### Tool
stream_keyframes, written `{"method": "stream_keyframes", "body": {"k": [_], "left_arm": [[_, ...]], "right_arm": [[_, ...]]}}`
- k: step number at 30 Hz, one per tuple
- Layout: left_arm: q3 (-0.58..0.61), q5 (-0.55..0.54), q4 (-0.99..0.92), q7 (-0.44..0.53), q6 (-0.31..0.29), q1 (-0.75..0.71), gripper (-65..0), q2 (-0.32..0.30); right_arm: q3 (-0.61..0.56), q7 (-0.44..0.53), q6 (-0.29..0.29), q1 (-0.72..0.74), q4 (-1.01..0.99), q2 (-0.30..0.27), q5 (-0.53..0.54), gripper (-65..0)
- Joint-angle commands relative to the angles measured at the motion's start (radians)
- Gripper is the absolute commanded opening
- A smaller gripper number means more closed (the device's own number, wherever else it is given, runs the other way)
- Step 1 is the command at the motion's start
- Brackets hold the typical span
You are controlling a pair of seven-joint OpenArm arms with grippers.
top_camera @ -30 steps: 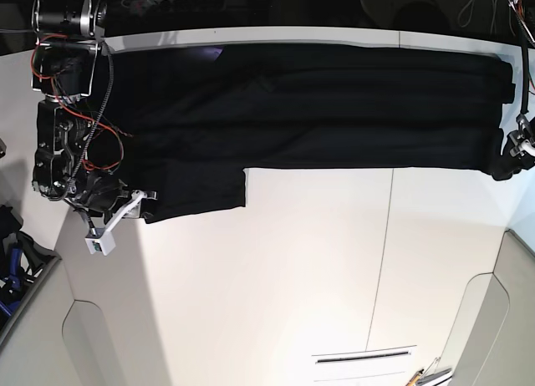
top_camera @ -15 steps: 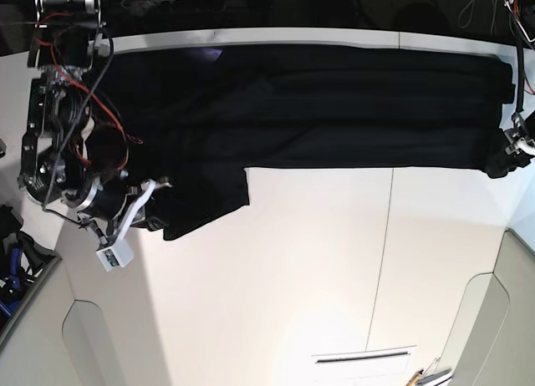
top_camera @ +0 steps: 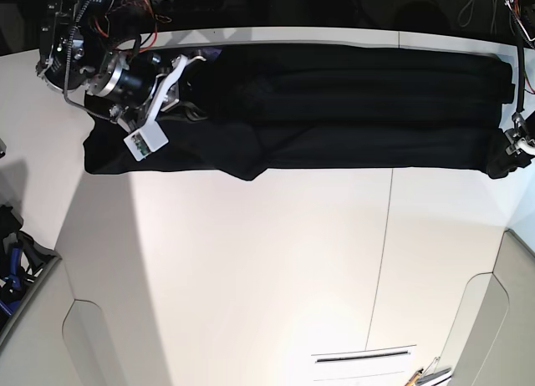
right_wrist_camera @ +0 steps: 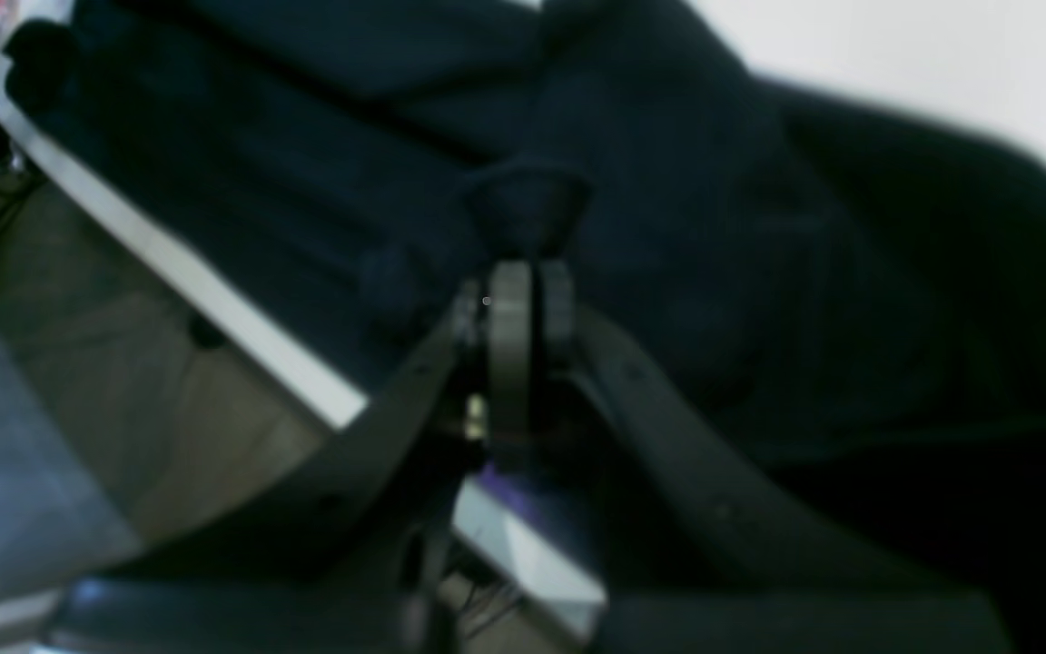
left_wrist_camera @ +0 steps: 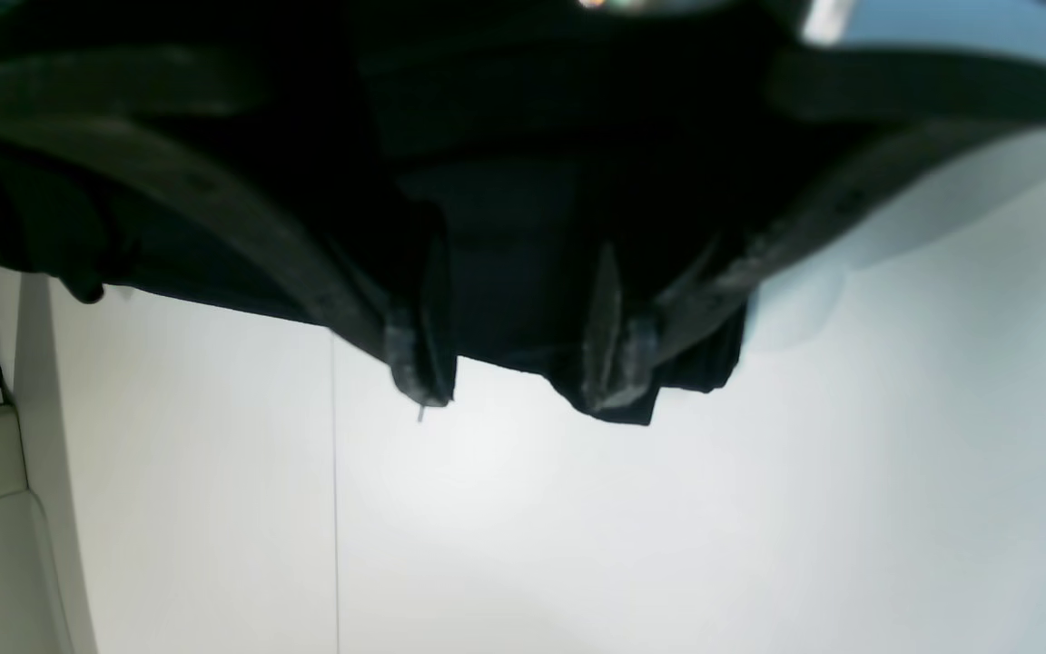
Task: Fold the T-shirt properly
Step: 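Lay the folded strip down and smooth it with the right gripper, then grasp the strip end with the left gripper and fold it toward the right gripper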
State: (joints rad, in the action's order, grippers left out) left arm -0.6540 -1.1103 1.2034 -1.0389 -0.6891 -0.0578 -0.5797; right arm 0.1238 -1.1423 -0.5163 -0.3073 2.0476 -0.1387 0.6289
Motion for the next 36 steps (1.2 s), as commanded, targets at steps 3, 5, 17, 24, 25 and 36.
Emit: {"method": "stream_keyframes", "body": {"k": [3,5,17,24,25,36], "left_arm": [[-0.008,-0.023,0.016,0.036,-0.009,0.010,-38.1,-0.027],[-0.008,-0.023,0.016,0.050,-0.009,0.010,-38.1,-0.027],[-0.172,-0.064,0.016,-0.002,-0.009,-0.027,-37.2,-0.028],[-0.177,-0.072,0.013,0.030,-0.009,-0.166,-29.2,-0.027],[-0.177,-0.060,0.012,0.046,-0.009,-0.182,-29.2,-0.026],[-0.169,0.151,0.010,0.229,-0.009,-0.222,-29.2,0.071]], "right_arm": [[0.003,0.016,-0.007,-0.024,0.018,-0.005,0.014,-65.0],[0.003,0.016,-0.007,-0.026,0.018,-0.005,0.015,-53.3],[0.011,0.100,-0.005,-0.011,0.086,-0.005,-0.123,-30.3],[0.068,0.173,0.024,0.023,0.083,-0.005,-0.250,-30.3],[0.079,0.185,0.027,0.025,0.082,-0.005,-0.256,-30.3],[0.132,0.188,0.041,0.032,0.080,-0.005,-0.245,-30.3]]}}
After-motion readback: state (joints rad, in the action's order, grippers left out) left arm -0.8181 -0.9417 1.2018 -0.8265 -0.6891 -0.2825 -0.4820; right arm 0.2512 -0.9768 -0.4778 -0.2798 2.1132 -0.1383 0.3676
